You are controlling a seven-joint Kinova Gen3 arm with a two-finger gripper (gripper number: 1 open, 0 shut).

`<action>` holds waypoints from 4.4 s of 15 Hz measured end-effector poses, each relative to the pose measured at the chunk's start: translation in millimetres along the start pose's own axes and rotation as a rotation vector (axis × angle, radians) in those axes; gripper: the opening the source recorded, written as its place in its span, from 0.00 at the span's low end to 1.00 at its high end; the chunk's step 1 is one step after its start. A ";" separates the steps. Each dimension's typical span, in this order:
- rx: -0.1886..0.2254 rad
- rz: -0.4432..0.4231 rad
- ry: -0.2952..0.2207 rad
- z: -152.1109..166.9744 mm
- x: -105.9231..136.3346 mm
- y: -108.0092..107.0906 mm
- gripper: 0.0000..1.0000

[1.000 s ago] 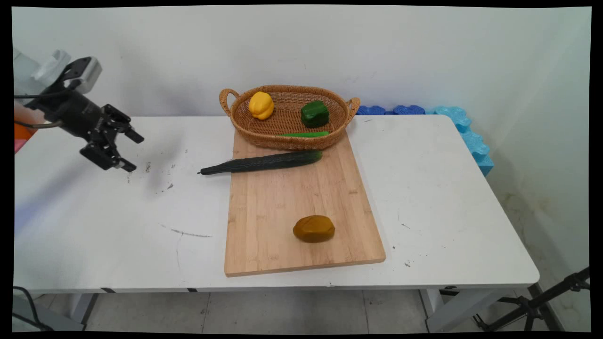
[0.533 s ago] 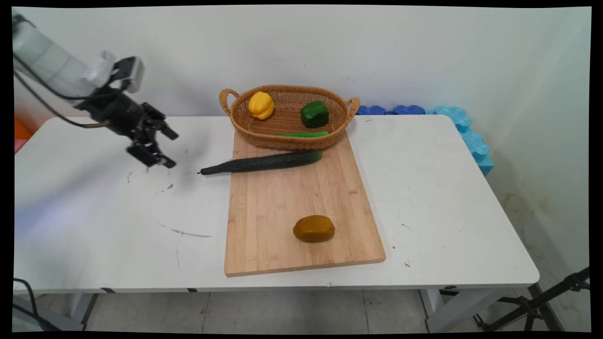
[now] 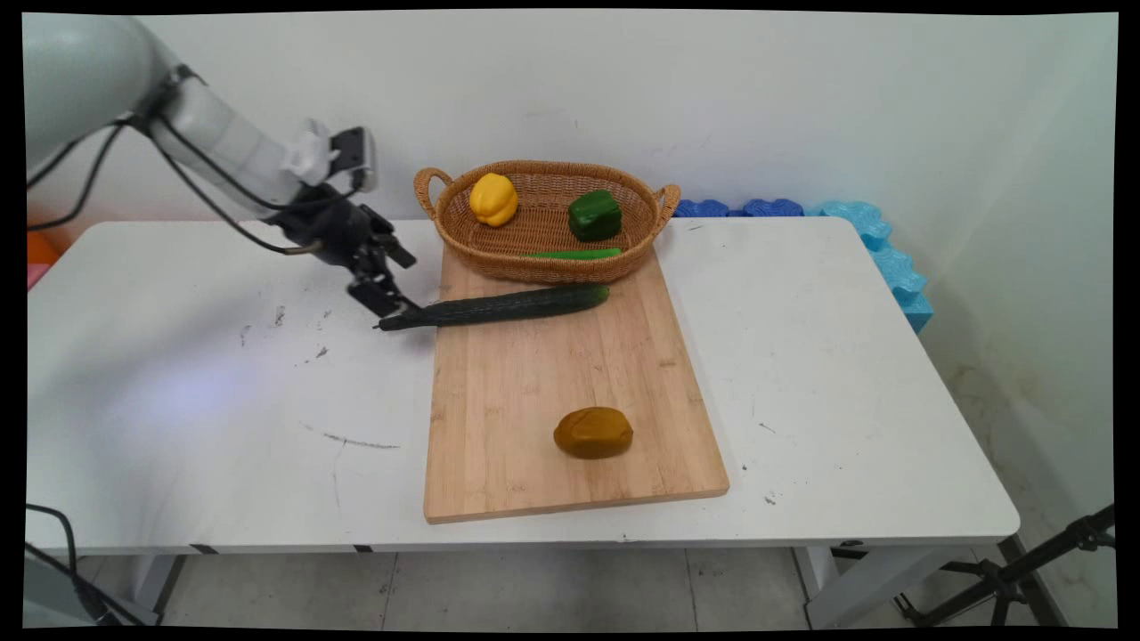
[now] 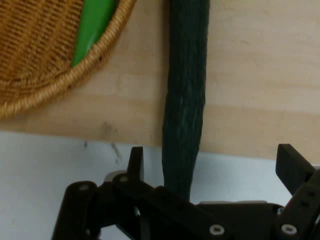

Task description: Pick up the cucumber from the cutting board, then place the picked object in the vegetable basket

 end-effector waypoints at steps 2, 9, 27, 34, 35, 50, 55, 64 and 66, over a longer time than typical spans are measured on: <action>0.004 -0.011 -0.001 17.6 8.8 -0.8 1.00; -0.002 -0.013 -0.012 67.5 28.6 -1.1 1.00; -0.017 0.030 -0.047 101.4 35.7 1.5 0.00; -0.047 0.127 -0.009 79.8 41.0 9.7 0.00; -0.050 0.137 -0.005 76.8 41.8 10.7 0.00; -0.053 0.297 0.080 2.0 67.2 5.7 0.00; -0.006 0.312 0.090 -11.9 76.5 -14.6 0.00; 0.123 0.363 0.075 -1.6 100.9 -75.9 0.00; 0.143 0.386 0.064 6.8 104.3 -86.6 0.00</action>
